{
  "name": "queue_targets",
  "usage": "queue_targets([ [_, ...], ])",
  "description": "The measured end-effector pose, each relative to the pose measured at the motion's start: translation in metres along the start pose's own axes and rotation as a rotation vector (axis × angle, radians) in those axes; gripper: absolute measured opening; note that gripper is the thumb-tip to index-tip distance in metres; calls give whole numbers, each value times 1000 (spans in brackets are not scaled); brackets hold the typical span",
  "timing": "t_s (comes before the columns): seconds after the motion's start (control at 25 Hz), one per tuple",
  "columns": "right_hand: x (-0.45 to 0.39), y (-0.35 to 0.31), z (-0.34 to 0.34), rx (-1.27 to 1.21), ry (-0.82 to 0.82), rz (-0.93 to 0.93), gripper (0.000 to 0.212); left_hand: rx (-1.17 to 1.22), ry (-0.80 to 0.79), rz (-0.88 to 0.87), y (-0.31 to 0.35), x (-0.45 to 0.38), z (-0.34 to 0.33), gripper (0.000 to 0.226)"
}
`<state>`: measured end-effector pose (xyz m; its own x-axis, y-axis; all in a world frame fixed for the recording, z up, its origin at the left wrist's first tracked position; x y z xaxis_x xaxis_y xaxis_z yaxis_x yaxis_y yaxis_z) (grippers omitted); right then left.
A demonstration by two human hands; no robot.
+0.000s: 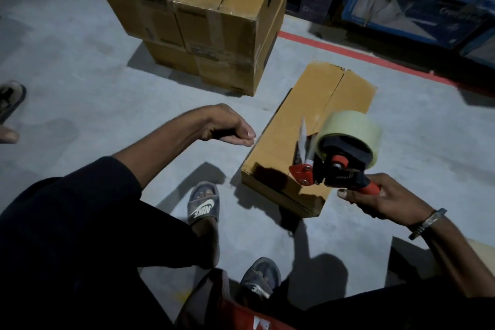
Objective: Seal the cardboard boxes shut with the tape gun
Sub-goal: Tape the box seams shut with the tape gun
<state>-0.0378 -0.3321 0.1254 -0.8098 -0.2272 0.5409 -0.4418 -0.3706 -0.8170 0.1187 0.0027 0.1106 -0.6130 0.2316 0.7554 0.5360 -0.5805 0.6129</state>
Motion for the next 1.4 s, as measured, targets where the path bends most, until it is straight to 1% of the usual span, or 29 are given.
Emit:
queue_targets([
  [0.04, 0, 5, 3, -21, 13, -11, 38, -13, -12, -9, -3, -3, 4, 15],
  [0.12, -5, 14, 1, -36, 17, -33, 37, -28, -27, -14, -12, -10, 4, 11],
  [0.24, -22, 28, -16, 7, -11, -40, 23, -27, 25, -18, -29, -30, -1, 11],
  [0.36, -41, 56, -35, 211, 70, 23, 18, -86, 24, -79, -49, -52, -7, 11],
  [0.48, -58, 92, -52, 412, 184, 95, 23, -50, 28, -57, -84, -73, -12, 9],
  [0.52, -61, 101, -59, 447, 201, 106, 20, -27, 34, -55, -98, -79, -14, 10],
  [0.6, -68, 113, -72, 502, 218, 138, 6, 8, 57, -69, -124, -90, -17, 9],
  [0.64, -71, 118, -77, 522, 231, 153, 5, 26, 80, -80, -136, -95, -19, 9],
  [0.72, -78, 128, -84, 544, 257, 163, 11, 68, 130, -102, -151, -105, -25, 7],
  [0.84, -86, 140, -87, 565, 284, 166, 20, 104, 165, -119, -156, -120, -28, 6],
  [0.96, -90, 145, -86, 568, 273, 172, 24, 108, 115, -104, -158, -127, -30, 8],
  [1.12, -96, 147, -85, 532, 255, 162, 23, 160, 133, -90, -166, -129, -37, 11],
  [1.2, -99, 152, -85, 536, 259, 137, 22, 224, 118, -23, -174, -129, -43, 16],
  [1.24, -101, 154, -84, 535, 262, 126, 24, 232, 137, 19, -179, -127, -46, 20],
  [1.32, -104, 157, -85, 520, 270, 122, 27, 126, 254, 53, -187, -122, -50, 25],
  [1.4, -106, 156, -87, 511, 268, 124, 29, 23, 338, 18, -187, -118, -55, 15],
])
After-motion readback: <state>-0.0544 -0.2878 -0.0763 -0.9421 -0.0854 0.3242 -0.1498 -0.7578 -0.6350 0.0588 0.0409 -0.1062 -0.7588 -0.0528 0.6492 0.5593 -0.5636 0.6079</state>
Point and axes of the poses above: each hand's wrist, its own x-axis away from the middle knuckle, its own z-axis out of the back of the hand, y = z × x, the point moved 2 cm from there along -x, towards the middle knuckle, and after that the axes turned 10 degrees about -x, right-handed, at the moved point
